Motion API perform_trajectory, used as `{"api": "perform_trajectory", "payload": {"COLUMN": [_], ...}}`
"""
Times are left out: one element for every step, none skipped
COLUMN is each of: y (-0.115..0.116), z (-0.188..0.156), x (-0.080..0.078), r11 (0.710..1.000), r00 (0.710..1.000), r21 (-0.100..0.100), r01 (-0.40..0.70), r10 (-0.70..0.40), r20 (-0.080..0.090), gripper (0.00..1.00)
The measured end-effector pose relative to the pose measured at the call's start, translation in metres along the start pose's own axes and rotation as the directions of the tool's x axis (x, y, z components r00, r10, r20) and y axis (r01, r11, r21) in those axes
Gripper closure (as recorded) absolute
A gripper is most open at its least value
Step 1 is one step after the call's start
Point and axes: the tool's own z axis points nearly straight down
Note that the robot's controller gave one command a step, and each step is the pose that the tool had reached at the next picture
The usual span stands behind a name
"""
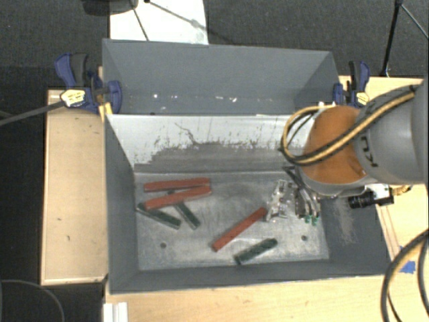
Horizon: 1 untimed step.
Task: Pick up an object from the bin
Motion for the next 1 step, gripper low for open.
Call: {"api": "perform_trajectory", "payload": {"y": [-0.0003], "z": [0.0016], "x": [0.0004], "r11": [1.000], "r00": [1.000], "r21": [0.001], "r01": [0.003], "r10": [-0.003], "r20": [0.001], "gripper": [0.00]}}
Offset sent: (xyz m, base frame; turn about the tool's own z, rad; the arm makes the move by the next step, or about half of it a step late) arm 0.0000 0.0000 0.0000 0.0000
